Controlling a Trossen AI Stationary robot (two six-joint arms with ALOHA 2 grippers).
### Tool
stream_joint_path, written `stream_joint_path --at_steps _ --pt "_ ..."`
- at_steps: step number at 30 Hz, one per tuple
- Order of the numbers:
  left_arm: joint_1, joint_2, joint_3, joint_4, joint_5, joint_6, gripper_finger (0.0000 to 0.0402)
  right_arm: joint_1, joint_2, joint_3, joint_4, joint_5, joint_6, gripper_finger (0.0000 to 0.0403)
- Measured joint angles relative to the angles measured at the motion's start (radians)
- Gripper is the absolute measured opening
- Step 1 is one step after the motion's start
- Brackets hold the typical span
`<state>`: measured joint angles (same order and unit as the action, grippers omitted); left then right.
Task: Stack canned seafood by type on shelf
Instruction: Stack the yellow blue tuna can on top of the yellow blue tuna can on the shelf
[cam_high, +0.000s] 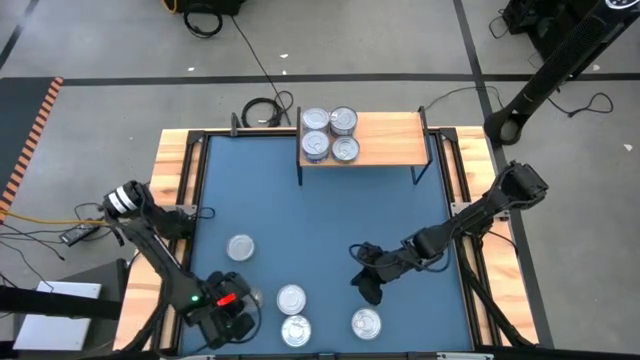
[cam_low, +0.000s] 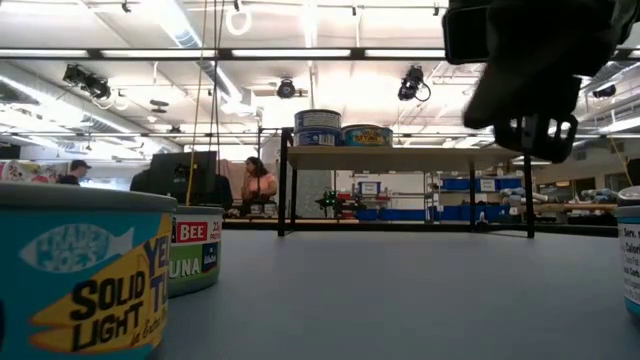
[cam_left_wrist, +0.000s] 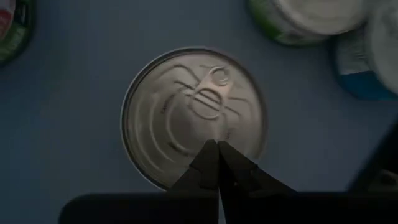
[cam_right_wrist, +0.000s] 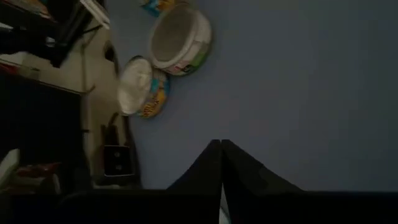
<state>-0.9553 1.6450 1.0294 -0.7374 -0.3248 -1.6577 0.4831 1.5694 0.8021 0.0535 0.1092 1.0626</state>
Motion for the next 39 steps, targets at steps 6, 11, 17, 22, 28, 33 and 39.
stream_joint_path --at_steps 6,11,17,22,28,33,39 --pt "0.06 0.062 0.007 0.025 0.055 0.028 0.0001 0.0 -0.074 0.0 -0.139 0.032 -0.043 0.0008" --pt "0.122 0.076 0.006 0.066 0.054 0.079 0.0001 0.002 -0.155 0.0 -0.271 0.078 -0.066 0.0009" --pt "0.291 0.065 0.002 0.079 0.028 0.276 0.0 -0.004 -0.235 0.0 -0.35 0.121 -0.102 0.0008" --pt "0.449 0.069 0.0 0.187 0.026 0.479 0.0 -0.009 -0.263 0.0 -0.349 0.128 -0.122 0.001" --pt "0.635 0.103 -0.003 0.435 0.071 0.651 0.0 -0.008 -0.264 0.0 -0.36 0.151 -0.116 0.0006" --pt "0.746 0.196 -0.002 0.732 0.227 0.707 0.0001 -0.01 -0.286 0.0 -0.435 0.248 0.035 0.0011" --pt "0.789 0.172 0.038 0.922 0.326 0.685 0.0001 -0.013 -0.38 0.0 -0.554 0.43 0.24 0.001"
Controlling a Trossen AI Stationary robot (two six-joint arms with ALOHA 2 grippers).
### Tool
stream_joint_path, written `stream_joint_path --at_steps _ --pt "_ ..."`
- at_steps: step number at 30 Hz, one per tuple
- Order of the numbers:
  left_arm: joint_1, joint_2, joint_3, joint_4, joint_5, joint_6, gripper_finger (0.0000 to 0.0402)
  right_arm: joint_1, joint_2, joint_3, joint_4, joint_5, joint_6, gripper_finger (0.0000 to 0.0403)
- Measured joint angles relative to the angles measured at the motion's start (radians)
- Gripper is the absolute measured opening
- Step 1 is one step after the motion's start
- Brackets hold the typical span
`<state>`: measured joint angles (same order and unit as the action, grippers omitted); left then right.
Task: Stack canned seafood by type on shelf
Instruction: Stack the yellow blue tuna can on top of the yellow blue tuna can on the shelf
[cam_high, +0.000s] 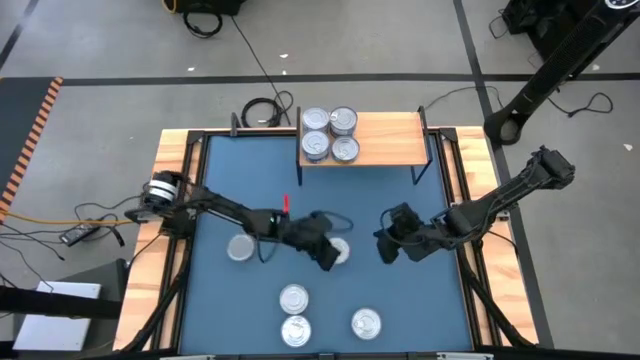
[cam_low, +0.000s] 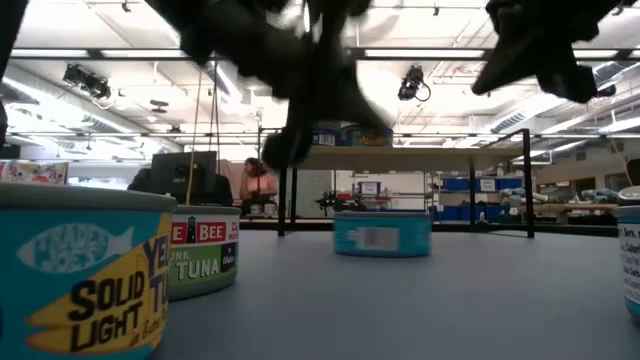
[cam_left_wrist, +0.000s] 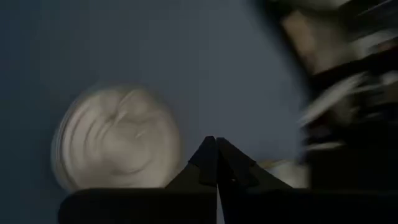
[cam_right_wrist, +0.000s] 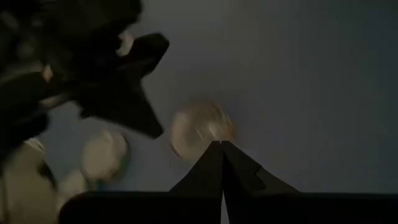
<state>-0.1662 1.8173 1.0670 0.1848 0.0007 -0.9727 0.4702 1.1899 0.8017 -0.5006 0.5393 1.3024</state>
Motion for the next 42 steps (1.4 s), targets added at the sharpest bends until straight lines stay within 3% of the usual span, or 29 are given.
stream_joint_path --at_steps 6,12,16,21,24,29,36,42 --pt "0.024 -0.22 0.009 -0.017 -0.006 0.017 0.0001 -0.015 -0.113 0.0 0.003 0.121 -0.028 0.0016" --pt "0.024 -0.462 0.01 -0.389 -0.158 -0.004 0.0002 -0.078 -0.152 0.0 0.068 -0.109 -0.13 0.004" --pt "0.013 -0.57 0.01 -0.538 -0.175 -0.017 0.0016 -0.108 -0.121 0.0 0.074 -0.261 -0.146 0.011" --pt "-0.005 -0.619 0.009 -0.589 -0.163 -0.069 0.0061 -0.115 -0.051 0.0 0.072 -0.264 -0.086 0.0225" --pt "-0.006 -0.605 0.005 -0.577 -0.132 -0.109 0.0093 -0.122 0.003 0.0 0.071 -0.234 0.002 0.0274" --pt "-0.01 -0.516 -0.106 -0.341 -0.093 -0.268 0.0137 -0.121 0.053 -0.07 0.196 -0.195 0.142 0.0301" --pt "-0.016 -0.329 -0.35 0.431 -0.047 -0.453 0.0147 -0.07 0.023 -0.368 0.778 -0.182 0.298 0.0273" --pt "-0.049 -0.111 -0.344 0.563 -0.042 -0.552 0.0147 -0.056 0.025 -0.496 1.022 -0.174 0.303 0.027"
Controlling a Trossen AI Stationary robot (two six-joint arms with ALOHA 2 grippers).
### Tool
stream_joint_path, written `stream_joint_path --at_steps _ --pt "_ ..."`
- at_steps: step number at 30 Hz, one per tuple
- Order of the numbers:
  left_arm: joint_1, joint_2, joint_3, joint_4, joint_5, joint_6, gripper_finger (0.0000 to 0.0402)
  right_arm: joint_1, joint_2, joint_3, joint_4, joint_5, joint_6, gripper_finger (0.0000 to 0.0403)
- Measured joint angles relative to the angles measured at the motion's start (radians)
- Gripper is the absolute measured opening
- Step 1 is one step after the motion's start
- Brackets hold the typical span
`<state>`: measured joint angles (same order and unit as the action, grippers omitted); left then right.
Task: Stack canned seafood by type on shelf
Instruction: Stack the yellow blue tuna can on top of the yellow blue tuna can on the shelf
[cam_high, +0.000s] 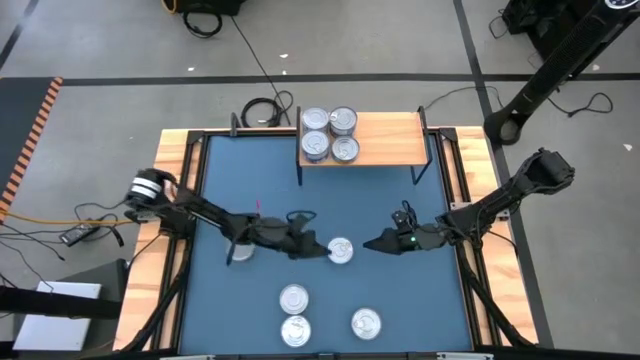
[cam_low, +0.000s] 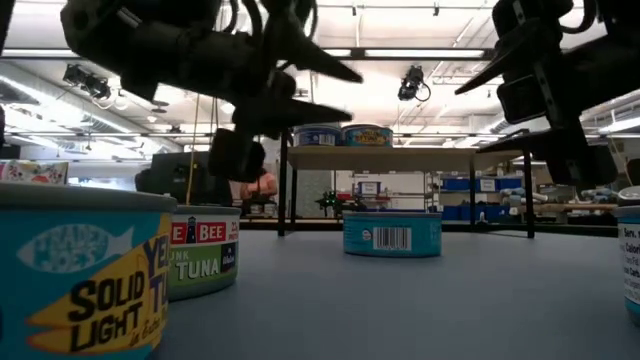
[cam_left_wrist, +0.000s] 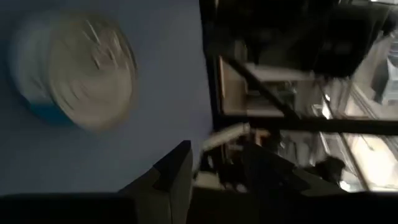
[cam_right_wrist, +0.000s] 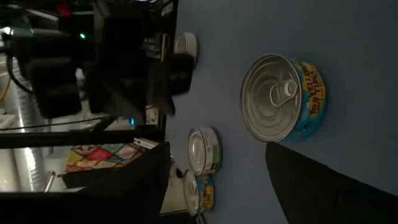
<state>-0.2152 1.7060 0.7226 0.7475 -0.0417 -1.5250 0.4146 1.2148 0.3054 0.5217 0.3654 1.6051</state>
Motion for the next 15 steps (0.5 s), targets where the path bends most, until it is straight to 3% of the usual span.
stream_joint_path --at_steps 3,8,12,15 --pt "-0.011 0.075 0.031 0.078 0.003 -0.041 0.0147 0.001 0.0 -0.01 0.008 0.007 -0.003 0.0269" --pt "-0.015 0.122 0.059 0.033 -0.07 -0.078 0.0142 0.001 0.003 -0.009 0.013 0.007 -0.024 0.0268" --pt "-0.014 0.137 0.076 -0.127 -0.089 -0.111 0.0112 0.002 0.002 -0.009 0.01 0.007 -0.036 0.0267" --pt "-0.014 0.135 0.083 -0.143 -0.127 -0.106 0.008 0.002 0.002 -0.009 0.01 0.007 -0.043 0.0265"
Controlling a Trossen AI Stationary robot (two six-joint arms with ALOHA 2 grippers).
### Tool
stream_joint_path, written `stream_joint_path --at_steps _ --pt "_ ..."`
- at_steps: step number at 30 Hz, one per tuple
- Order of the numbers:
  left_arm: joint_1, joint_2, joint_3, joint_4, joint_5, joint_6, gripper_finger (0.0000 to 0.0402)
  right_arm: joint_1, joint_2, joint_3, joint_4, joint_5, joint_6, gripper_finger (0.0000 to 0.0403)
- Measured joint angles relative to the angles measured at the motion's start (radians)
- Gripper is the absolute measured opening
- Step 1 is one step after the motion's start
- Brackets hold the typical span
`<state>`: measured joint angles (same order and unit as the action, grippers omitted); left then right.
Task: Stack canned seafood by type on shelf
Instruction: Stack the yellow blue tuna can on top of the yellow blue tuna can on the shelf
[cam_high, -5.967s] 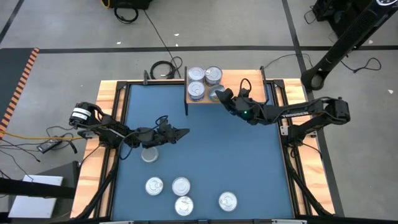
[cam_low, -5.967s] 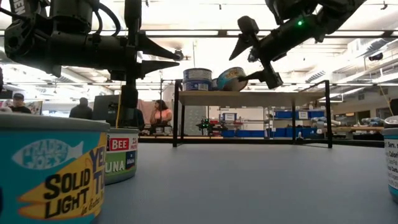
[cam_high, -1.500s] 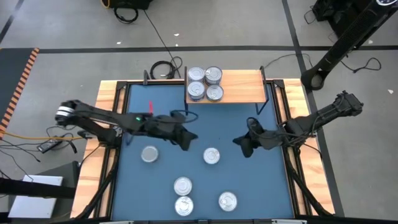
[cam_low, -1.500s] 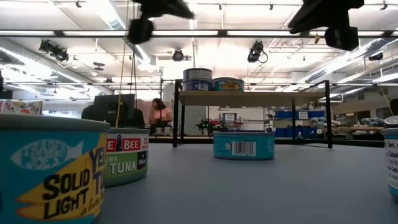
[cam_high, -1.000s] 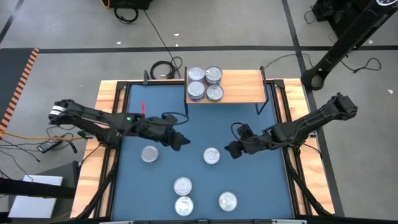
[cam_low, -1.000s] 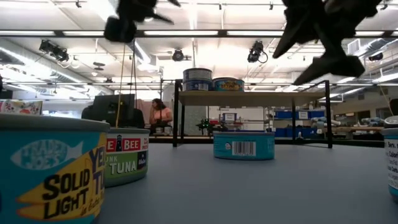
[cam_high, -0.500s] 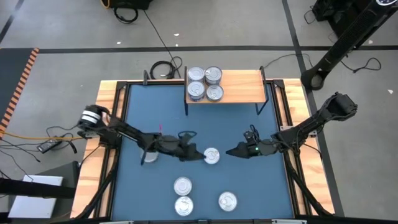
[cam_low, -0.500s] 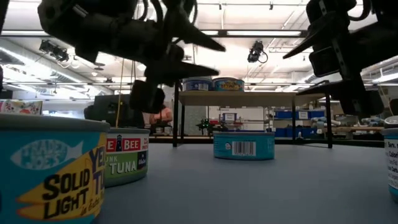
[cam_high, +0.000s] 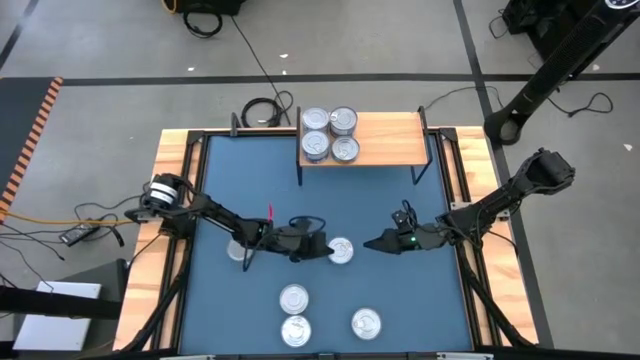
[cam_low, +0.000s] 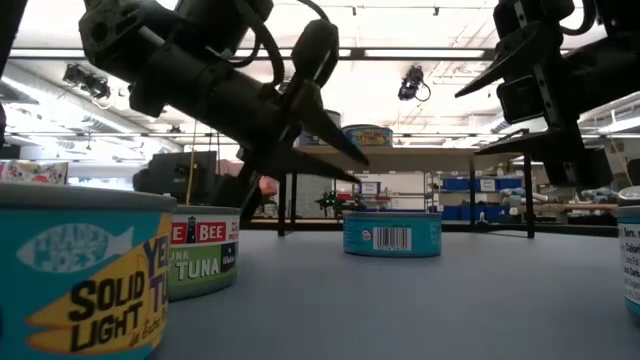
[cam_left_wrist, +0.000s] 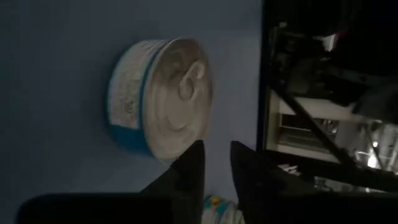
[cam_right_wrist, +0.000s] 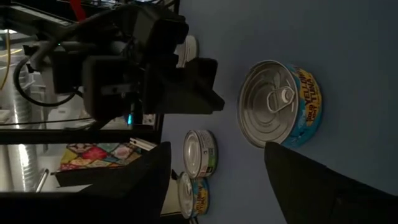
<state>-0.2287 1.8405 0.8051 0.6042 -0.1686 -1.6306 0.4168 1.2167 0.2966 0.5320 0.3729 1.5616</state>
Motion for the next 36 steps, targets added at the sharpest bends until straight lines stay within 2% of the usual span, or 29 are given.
stream_joint_path --at_steps 8,14,24,36 --pt "0.007 -0.001 0.0 -0.004 -0.024 0.03 0.0007 0.0 0.0 0.0 -0.01 0.0 -0.002 0.0264" --pt "0.007 0.0 -0.001 -0.086 -0.017 0.013 0.0004 0.0 0.0 0.0 -0.01 0.0 -0.002 0.0261" --pt "0.018 0.07 0.001 0.013 0.022 -0.028 0.0004 0.0 0.0 0.0 -0.017 0.0 -0.002 0.0256" --pt "0.013 0.077 0.005 -0.043 0.011 -0.068 0.0003 0.0 0.0 0.001 -0.026 -0.009 -0.005 0.0254"
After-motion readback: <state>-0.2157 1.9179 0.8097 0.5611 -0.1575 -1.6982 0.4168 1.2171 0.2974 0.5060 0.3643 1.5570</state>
